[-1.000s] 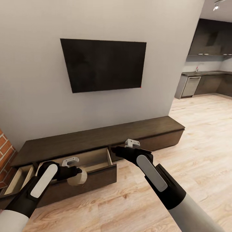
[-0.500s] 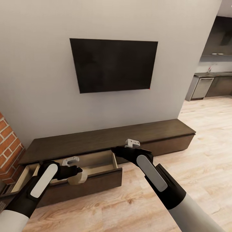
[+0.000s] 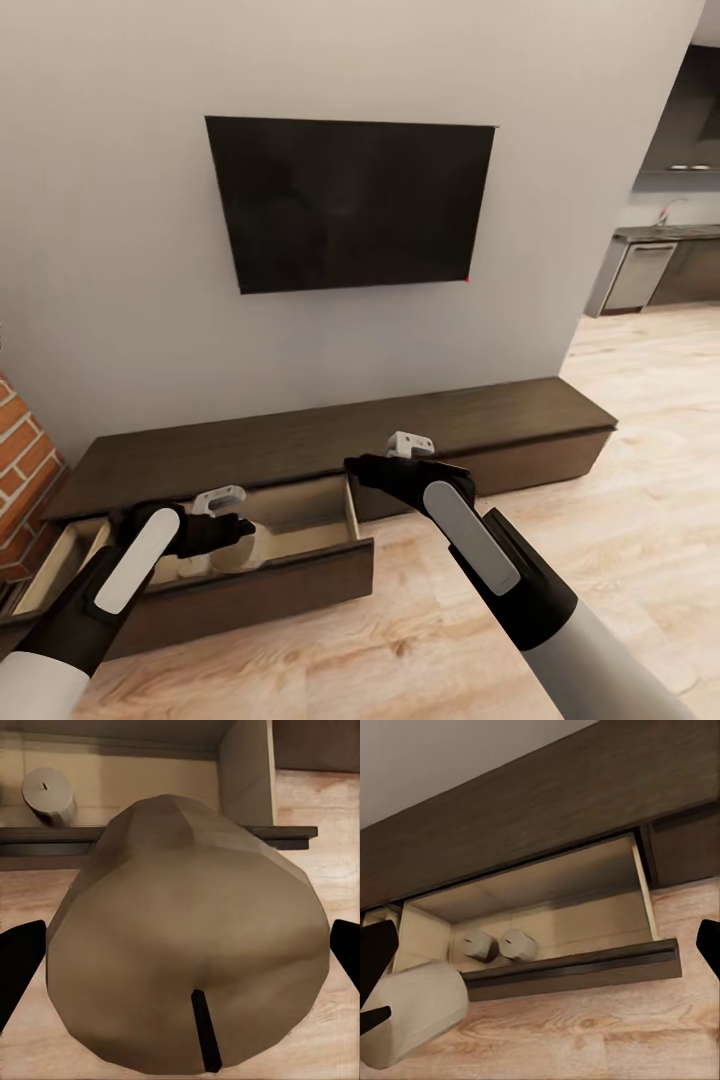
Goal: Place each of the two pumpkins and all three candles from the living room inside a cabinet in the living room (use any cabinet), then make sure every cabinet is closed, and position the cauldron so it is next to a table in the living room.
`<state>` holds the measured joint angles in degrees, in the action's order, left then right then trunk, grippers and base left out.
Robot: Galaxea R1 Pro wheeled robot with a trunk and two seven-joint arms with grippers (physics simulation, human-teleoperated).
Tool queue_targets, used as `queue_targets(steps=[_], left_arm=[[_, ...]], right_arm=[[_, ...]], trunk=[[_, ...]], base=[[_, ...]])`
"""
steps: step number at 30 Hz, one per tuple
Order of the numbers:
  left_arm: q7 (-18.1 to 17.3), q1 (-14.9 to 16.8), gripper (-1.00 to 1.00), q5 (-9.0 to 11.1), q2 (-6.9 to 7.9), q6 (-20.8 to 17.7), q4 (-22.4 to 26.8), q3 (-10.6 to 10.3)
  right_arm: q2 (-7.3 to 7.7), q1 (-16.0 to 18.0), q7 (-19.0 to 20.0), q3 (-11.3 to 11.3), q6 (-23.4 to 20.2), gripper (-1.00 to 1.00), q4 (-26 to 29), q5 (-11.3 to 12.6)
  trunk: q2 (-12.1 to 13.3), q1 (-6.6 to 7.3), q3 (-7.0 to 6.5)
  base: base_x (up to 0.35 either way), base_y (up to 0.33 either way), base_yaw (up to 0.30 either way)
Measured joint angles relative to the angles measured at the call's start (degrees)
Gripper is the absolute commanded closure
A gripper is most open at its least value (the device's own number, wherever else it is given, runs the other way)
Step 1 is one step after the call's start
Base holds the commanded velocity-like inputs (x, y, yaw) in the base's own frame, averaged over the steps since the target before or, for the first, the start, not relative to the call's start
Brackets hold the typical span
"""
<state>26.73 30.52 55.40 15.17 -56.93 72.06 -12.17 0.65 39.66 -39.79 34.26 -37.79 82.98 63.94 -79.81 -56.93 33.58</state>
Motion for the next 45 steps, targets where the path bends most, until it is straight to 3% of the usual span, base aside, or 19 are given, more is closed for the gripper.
queue_targets(steps=[26, 45], left_arm=[[0.1, -0.1, 1.0, -0.3, -0.01, 0.1, 1.5, 0.0], [0.1, -0.1, 1.0, -0.2, -0.02, 0.1, 1.4, 0.0]], right_arm=[[-0.01, 0.0, 0.0, 0.0, 0.0, -1.0, 0.0, 0.0], [0.0, 0.0, 0.2, 0.0, 0.0, -1.0, 0.1, 0.0]], trunk=[[0.0, -0.01, 0.0], [0.0, -0.02, 0.0]], base=[[0.247, -0.151, 0.097], [0.042, -0.099, 0.076]])
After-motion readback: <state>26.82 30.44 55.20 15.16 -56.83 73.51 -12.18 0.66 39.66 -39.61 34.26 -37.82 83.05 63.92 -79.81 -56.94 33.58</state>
